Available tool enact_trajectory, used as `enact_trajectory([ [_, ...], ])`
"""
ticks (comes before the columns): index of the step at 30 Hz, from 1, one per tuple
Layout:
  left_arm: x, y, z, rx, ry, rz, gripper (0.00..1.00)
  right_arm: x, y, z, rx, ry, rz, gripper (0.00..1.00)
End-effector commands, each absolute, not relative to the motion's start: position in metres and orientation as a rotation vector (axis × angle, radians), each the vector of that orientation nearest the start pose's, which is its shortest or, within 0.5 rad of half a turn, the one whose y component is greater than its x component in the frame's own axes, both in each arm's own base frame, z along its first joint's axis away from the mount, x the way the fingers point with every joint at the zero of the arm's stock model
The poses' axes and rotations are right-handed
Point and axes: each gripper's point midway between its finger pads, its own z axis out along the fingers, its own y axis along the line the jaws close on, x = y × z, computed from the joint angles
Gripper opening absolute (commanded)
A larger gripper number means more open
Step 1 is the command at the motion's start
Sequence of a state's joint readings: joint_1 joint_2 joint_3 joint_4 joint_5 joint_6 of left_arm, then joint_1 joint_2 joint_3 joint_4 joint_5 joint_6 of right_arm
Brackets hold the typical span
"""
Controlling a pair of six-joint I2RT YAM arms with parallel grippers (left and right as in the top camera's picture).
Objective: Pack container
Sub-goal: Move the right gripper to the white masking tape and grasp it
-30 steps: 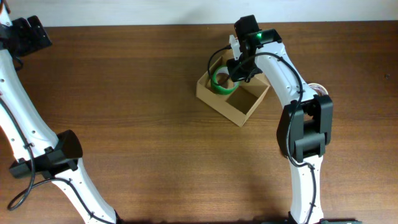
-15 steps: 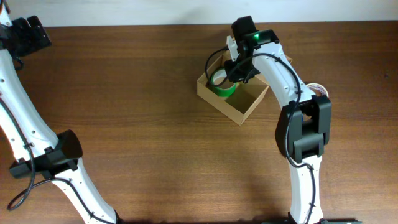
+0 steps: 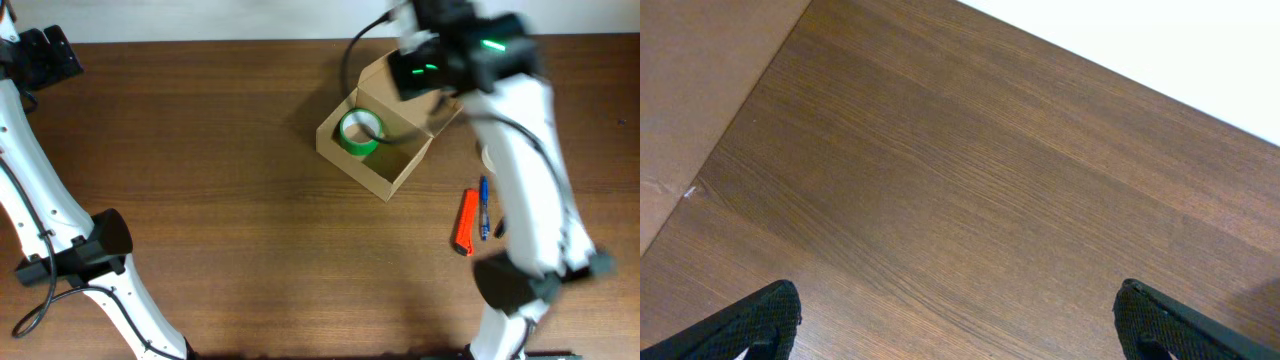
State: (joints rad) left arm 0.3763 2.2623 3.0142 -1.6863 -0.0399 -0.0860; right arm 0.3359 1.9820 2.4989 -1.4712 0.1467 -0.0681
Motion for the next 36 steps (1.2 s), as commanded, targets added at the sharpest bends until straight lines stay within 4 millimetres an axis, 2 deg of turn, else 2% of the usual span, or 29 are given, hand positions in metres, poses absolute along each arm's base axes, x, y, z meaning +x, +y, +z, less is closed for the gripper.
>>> enact_trajectory([
  [1,0.430,0.178,0.343,-0.577,2.418,0.166,1.00,0.416,0.066,0.374,-0.293,2.396,-0.271,0.37],
  [5,0.430,0.178,0.343,-0.576,2.418,0.166,1.00,0.398,0.012,0.393,-0.132,2.375,-0.315,0.40],
  [6,0.430,0.178,0.343,-0.577,2.418,0.166,1.00,0.392,-0.007,0.395,-0.066,2.377,-0.333,0.40],
  [9,0.430,0.178,0.343,-0.576,2.418,0.165,1.00,0.374,-0.063,0.382,0.173,2.422,-0.376,0.40],
  [11,0.430,0.178,0.343,-0.577,2.418,0.166,1.00,0.361,-0.096,0.357,0.360,2.497,-0.341,0.40],
  [15,0.430,0.178,0.343,-0.576,2.418,0.166,1.00,0.353,-0.120,0.290,0.529,2.669,-0.116,0.40],
  [16,0.430,0.178,0.343,-0.576,2.418,0.165,1.00,0.350,-0.134,0.256,0.636,2.722,-0.068,0.40],
  [17,0.430,0.178,0.343,-0.576,2.418,0.165,1.00,0.348,-0.141,0.239,0.691,2.745,-0.061,0.40],
  [19,0.430,0.178,0.343,-0.576,2.418,0.166,1.00,0.343,-0.148,0.201,0.782,2.791,-0.025,0.40],
  [21,0.430,0.178,0.343,-0.576,2.418,0.165,1.00,0.340,-0.148,0.163,0.829,2.822,0.048,0.41],
  [24,0.430,0.178,0.343,-0.576,2.419,0.166,1.00,0.340,-0.139,0.119,0.838,2.829,0.143,0.43],
  [26,0.430,0.178,0.343,-0.577,2.418,0.166,1.00,0.339,-0.134,0.096,0.855,2.829,0.160,0.44],
  [29,0.430,0.178,0.343,-0.576,2.418,0.165,1.00,0.345,-0.123,0.075,0.820,2.807,0.223,0.45],
  [34,0.430,0.178,0.343,-0.576,2.419,0.166,1.00,0.362,-0.127,0.070,0.803,2.730,0.223,0.48],
  [36,0.430,0.178,0.343,-0.576,2.418,0.166,1.00,0.367,-0.132,0.067,0.855,2.701,0.211,0.48],
])
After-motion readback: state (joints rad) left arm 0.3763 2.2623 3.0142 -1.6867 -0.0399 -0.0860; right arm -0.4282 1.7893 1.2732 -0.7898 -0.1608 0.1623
